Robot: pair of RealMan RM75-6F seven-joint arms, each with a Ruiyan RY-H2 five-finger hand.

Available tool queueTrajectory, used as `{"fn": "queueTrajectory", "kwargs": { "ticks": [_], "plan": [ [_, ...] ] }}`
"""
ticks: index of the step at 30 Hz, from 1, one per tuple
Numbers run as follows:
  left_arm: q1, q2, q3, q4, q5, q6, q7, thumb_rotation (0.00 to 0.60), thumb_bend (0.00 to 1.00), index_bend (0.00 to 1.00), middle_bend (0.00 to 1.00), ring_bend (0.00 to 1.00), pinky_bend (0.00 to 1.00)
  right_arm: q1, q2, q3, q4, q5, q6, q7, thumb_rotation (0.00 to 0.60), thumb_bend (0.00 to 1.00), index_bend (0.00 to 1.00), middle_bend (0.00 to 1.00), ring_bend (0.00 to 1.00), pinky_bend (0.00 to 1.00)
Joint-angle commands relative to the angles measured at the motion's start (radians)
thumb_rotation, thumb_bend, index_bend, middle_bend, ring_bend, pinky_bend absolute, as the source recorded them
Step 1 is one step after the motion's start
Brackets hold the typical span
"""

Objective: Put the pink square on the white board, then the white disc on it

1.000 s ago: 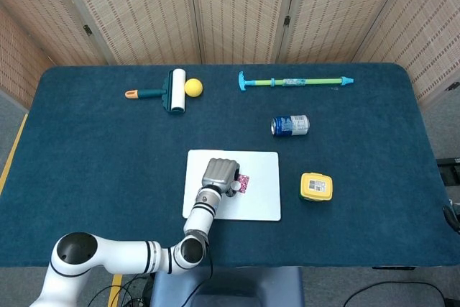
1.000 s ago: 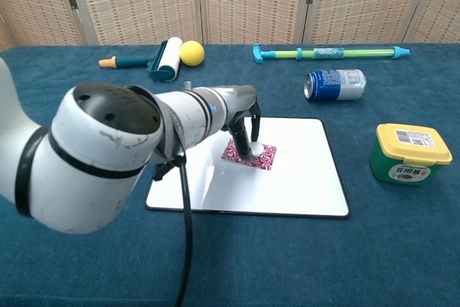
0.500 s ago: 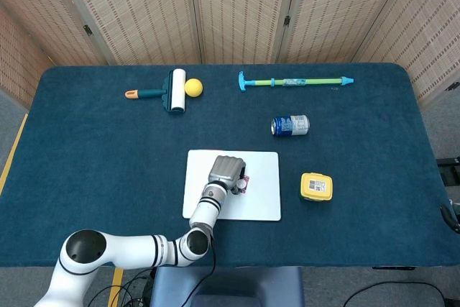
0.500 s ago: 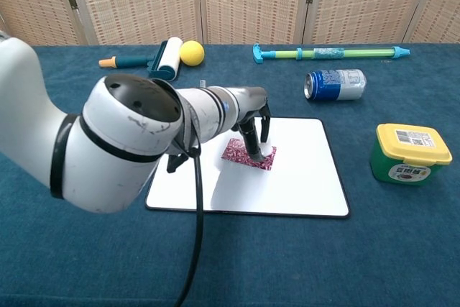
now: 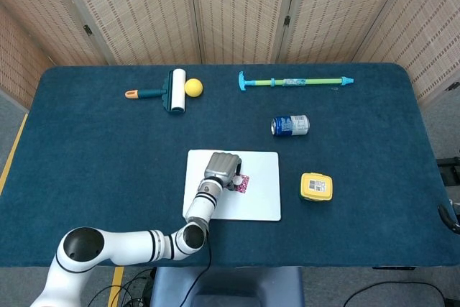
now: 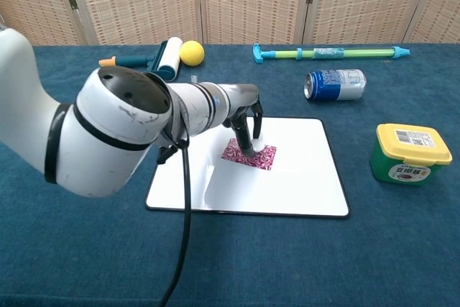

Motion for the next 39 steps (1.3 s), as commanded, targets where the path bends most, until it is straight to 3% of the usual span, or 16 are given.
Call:
{"fn": "queueTrajectory", "kwargs": {
  "ticks": [1, 9, 12, 15, 19, 22, 24, 27, 31, 33, 36, 39],
  "plan": [
    [0.001, 0.019, 0.009, -0.026, -0.022, 0.000, 0.003, 0.600, 0.30, 0.48, 1.00, 1.00, 1.00, -0.001, 0.000, 0.002, -0.004, 0.001, 0.000, -0.007, 0.600, 0.32, 0.00, 0.00, 0.00, 0.00],
    [-0.007, 0.033, 0.023, -0.081, -0.018, 0.031, -0.010, 0.600, 0.30, 0.38, 1.00, 1.00, 1.00, -0.003, -0.002, 0.003, -0.011, -0.005, 0.002, -0.031, 0.600, 0.32, 0.00, 0.00, 0.00, 0.00],
    [0.008, 0.065, 0.031, -0.164, 0.022, 0.077, -0.026, 0.600, 0.30, 0.38, 1.00, 1.00, 1.00, 0.000, -0.004, 0.004, -0.014, -0.004, -0.005, -0.041, 0.600, 0.33, 0.00, 0.00, 0.00, 0.00],
    [0.045, 0.135, 0.062, -0.336, 0.087, 0.186, -0.025, 0.600, 0.30, 0.38, 1.00, 1.00, 1.00, 0.005, -0.005, 0.002, -0.021, -0.011, -0.014, -0.063, 0.600, 0.33, 0.00, 0.00, 0.00, 0.00],
    [0.145, 0.280, 0.143, -0.655, 0.195, 0.404, -0.018, 0.600, 0.30, 0.36, 1.00, 1.00, 1.00, 0.003, -0.010, -0.008, -0.041, -0.049, 0.005, -0.125, 0.600, 0.32, 0.00, 0.00, 0.00, 0.00],
    [0.261, 0.417, 0.246, -0.915, 0.320, 0.582, -0.040, 0.600, 0.30, 0.33, 1.00, 0.95, 0.95, 0.000, -0.017, -0.017, -0.068, -0.076, 0.013, -0.195, 0.600, 0.32, 0.00, 0.00, 0.00, 0.00],
    [0.328, 0.485, 0.324, -1.027, 0.423, 0.662, -0.060, 0.600, 0.30, 0.32, 0.99, 0.88, 0.88, -0.002, -0.023, -0.021, -0.086, -0.088, 0.013, -0.243, 0.600, 0.32, 0.00, 0.00, 0.00, 0.00],
    [0.444, 0.587, 0.498, -1.157, 0.626, 0.774, -0.072, 0.600, 0.30, 0.28, 0.87, 0.76, 0.74, -0.007, -0.034, -0.029, -0.120, -0.109, 0.017, -0.326, 0.600, 0.33, 0.00, 0.00, 0.00, 0.00],
    [0.626, 0.689, 0.756, -1.157, 0.978, 0.895, -0.122, 0.600, 0.30, 0.23, 0.66, 0.56, 0.57, -0.020, -0.055, -0.041, -0.161, -0.134, 0.024, -0.434, 0.600, 0.33, 0.00, 0.00, 0.00, 0.00],
    [0.705, 0.727, 0.838, -1.110, 1.101, 0.945, -0.165, 0.600, 0.30, 0.20, 0.60, 0.48, 0.52, -0.024, -0.066, -0.047, -0.176, -0.138, 0.017, -0.475, 0.600, 0.33, 0.00, 0.00, 0.00, 0.00],
    [0.833, 0.776, 0.903, -0.981, 1.227, 1.040, -0.285, 0.600, 0.30, 0.16, 0.43, 0.29, 0.40, -0.025, -0.086, -0.058, -0.198, -0.147, -0.008, -0.556, 0.600, 0.32, 0.00, 0.00, 0.00, 0.00],
    [0.944, 0.811, 0.904, -0.821, 1.290, 1.132, -0.469, 0.600, 0.30, 0.15, 0.30, 0.18, 0.32, -0.021, -0.106, -0.069, -0.217, -0.158, -0.041, -0.635, 0.600, 0.33, 0.00, 0.00, 0.00, 0.00]
  ]
}}
